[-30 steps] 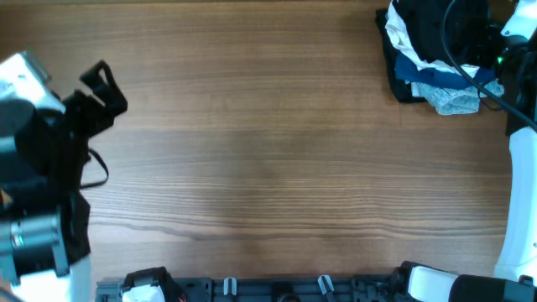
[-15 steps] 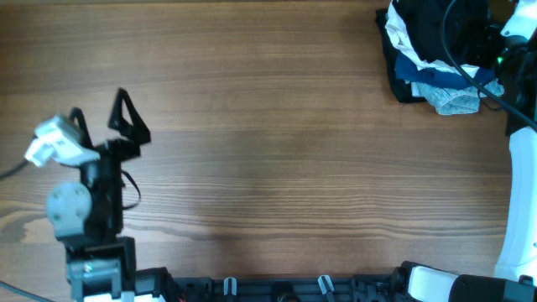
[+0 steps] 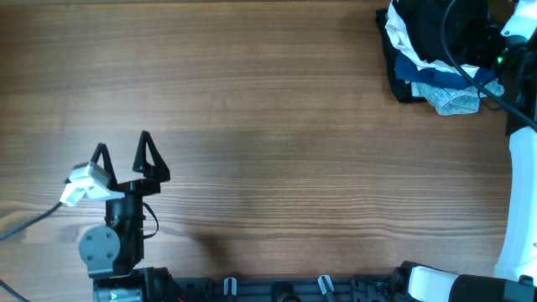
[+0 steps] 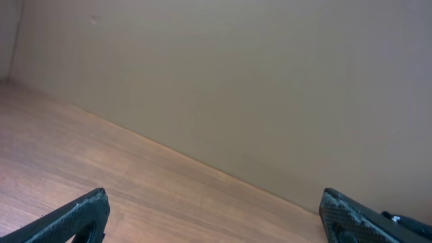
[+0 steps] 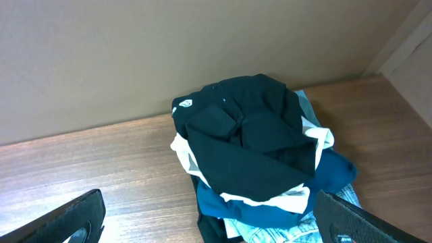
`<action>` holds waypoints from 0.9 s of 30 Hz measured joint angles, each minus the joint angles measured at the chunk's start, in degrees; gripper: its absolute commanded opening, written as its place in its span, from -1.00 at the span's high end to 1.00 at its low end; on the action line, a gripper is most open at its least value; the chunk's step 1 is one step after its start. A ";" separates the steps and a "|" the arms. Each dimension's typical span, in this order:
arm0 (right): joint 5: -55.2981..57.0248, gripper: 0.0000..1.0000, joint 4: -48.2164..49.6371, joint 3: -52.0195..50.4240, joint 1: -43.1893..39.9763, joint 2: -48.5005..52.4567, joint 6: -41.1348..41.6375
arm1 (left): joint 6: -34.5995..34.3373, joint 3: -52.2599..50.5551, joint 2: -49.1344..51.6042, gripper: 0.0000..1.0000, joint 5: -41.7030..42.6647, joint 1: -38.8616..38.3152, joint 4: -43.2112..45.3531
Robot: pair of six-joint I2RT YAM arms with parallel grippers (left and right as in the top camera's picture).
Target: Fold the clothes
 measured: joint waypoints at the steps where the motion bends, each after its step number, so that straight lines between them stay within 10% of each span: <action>1: 0.00 -0.99 0.02 0.00 0.00 0.00 0.02 | 0.00 -0.68 -0.79 -1.00 0.00 -0.13 0.00; 27: 0.00 -1.00 0.00 0.00 0.00 0.00 0.00 | 0.00 -8.57 -11.69 -1.00 -0.02 -0.68 -4.00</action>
